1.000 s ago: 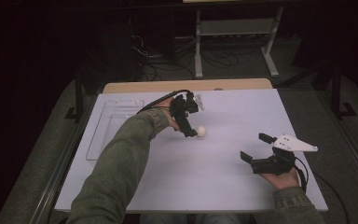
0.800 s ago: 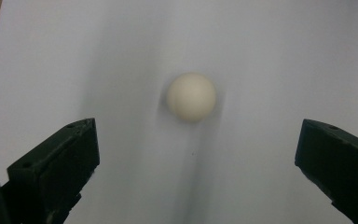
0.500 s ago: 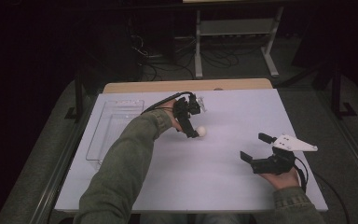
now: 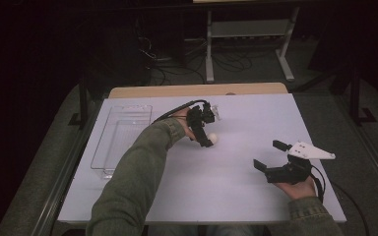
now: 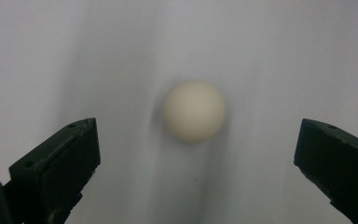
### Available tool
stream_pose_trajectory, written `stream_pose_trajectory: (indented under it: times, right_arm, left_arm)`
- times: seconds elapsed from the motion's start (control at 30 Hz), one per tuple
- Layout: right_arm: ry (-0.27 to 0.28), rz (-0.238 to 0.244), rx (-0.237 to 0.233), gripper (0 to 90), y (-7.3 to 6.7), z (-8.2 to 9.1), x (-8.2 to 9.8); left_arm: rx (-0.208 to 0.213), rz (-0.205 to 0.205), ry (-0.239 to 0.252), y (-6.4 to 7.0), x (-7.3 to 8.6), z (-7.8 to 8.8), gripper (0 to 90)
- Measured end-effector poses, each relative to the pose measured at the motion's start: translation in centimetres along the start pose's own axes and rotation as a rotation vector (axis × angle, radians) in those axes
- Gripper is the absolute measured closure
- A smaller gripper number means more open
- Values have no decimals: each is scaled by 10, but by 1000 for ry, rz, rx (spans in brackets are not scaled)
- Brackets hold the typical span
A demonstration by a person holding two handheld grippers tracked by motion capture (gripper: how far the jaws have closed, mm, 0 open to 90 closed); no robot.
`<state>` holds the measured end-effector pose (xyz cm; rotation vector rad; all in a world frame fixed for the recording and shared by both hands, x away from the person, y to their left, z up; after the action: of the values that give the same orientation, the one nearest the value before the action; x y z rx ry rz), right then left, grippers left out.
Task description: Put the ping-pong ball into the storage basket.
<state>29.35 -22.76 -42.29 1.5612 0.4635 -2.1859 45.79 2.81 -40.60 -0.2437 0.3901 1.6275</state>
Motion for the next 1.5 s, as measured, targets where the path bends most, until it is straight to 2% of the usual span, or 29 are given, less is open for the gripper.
stream_pose_trajectory:
  times: [0.13, 0.23, 0.27, 0.3, 0.6, 0.67, 0.8, 0.87, 0.93, 1.03, 1.17, 1.27, 1.5]
  right_arm:
    - [0, 0, -1, 0, 0, 0, 0]
    - [1, 0, -1, 0, 0, 0, 0]
    - [1, 0, -1, 0, 0, 0, 0]
    - [1, -1, -1, 0, 0, 0, 0]
    - [2, 0, -2, 0, 0, 0, 0]
    - [1, 0, -3, 0, 0, 0, 0]
    - [0, -2, -3, 0, 0, 0, 0]
    - [1, -3, -3, 0, 0, 0, 0]
    - [1, -2, -3, 0, 0, 0, 0]
    - [4, -5, -8, 0, 0, 1, 0]
    - [2, -4, -9, 0, 0, 0, 0]
    - [3, -7, -12, 0, 0, 1, 0]
    - [2, -5, -14, 0, 0, 0, 0]
  left_arm:
    - [9, -16, -14, 1, -1, -7, 0]
    - [14, -10, -10, 0, -2, -10, 0]
    - [9, -22, -12, 0, -1, -11, 2]
    - [16, -20, -9, -1, -1, -12, 29]
    - [15, -21, -24, -4, -1, -19, 61]
    - [10, -31, -8, -4, -1, -20, 124]
    - [16, -32, 8, -4, -5, -21, 192]
    - [8, -30, 1, -5, -5, -22, 215]
    - [26, -18, 3, -5, -6, -23, 233]
    - [30, -18, -8, -5, -6, -25, 244]
    - [8, -23, -13, -5, -7, -26, 275]
    - [9, -36, -34, -5, -6, -29, 324]
    - [-13, -30, -46, -8, -4, -28, 413]
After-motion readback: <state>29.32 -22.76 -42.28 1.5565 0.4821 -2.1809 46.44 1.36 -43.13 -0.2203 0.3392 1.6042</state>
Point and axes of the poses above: each handheld gripper's, and its own axes: z roughly backward along the jaws, x roughly out of its underside, y roughly to its right, the point moved 2 cm from there along -z, roughly forward along the jaws, and after that the axes turned 11 degrees about x, right-handed, at the moved point
